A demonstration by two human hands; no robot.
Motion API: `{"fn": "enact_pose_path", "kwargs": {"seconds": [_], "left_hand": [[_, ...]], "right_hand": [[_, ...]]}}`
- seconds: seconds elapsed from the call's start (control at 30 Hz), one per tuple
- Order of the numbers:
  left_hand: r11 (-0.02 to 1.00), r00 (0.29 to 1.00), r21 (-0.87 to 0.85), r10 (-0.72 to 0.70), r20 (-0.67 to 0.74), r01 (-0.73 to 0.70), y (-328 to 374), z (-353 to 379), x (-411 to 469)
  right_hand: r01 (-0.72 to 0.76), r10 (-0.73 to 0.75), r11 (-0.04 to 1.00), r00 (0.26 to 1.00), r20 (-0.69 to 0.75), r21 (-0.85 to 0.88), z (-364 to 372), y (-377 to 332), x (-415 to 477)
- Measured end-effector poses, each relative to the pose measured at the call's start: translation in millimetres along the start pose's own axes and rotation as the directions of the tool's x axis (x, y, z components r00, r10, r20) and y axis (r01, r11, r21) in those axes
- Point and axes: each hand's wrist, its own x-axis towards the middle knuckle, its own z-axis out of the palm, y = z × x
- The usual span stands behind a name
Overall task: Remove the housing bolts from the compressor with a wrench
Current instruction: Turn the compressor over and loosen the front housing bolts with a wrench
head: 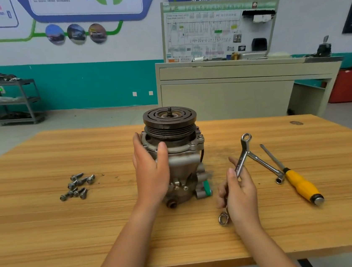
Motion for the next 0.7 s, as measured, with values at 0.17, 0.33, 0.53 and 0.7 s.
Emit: {"fn": "enact_pose_path", "kwargs": {"seconds": [0.17,0.33,0.53,0.7], "left_hand": [[0.999,0.997,-0.032,-0.013,0.081,0.015,-17.1,-18.4,24.7],[0.998,0.994,-0.054,0.020,0.111,-0.014,-25.4,-27.2,34.4],[0.991,1.000,-0.132,0.004,-0.023,-0.007,-27.5,-17.0,25.0],[0.988,0.998,-0.154,0.006,-0.060,-0.016,-29.8,-16.5,17.2]], "right_hand": [[0.082,-0.067,0.937,0.996,0.056,-0.339,-12.7,-14.6,7.0],[0.306,-0.177,0.692,0.950,0.257,-0.653,-14.4,-43.3,9.0],[0.428,-0.187,0.191,0.899,0.395,-0.883,-12.9,-79.3,6.2],[0.485,-0.085,-0.229,0.854,0.513,-0.844,0.0,-111.0,7.1]]}}
